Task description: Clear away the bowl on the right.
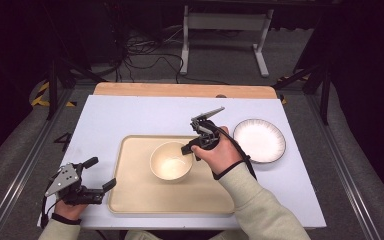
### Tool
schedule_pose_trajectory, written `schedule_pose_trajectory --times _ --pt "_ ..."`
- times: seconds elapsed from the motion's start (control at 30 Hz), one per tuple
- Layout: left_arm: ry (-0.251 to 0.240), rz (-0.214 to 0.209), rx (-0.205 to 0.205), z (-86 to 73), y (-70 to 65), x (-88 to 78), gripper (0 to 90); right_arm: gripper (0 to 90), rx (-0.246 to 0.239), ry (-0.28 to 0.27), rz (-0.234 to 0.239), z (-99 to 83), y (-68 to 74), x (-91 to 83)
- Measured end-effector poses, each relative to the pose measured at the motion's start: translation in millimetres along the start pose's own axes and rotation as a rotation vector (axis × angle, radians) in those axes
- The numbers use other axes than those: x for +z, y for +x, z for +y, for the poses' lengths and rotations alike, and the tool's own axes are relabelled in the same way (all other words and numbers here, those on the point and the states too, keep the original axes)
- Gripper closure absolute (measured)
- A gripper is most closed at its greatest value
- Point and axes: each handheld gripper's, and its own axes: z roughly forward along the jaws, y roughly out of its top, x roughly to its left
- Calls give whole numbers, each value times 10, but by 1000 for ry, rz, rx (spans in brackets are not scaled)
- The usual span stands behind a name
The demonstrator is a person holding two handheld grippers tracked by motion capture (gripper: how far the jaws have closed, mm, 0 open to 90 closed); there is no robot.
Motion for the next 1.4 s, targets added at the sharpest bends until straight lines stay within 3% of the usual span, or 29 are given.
schedule_pose_trajectory --times 0.57,1.07,1.33,1.4 --pt "2 0 2 0 0 0 4 773 23 19 -9 -63 -116 199" --pt "2 3 4 0 1 0 4 786 32 24 5 -76 -168 207" --pt "3 3 4 -1 0 4 4 789 11 33 -16 -101 -206 226" --pt "2 3 4 -1 0 4 4 790 11 25 0 -110 -226 215"
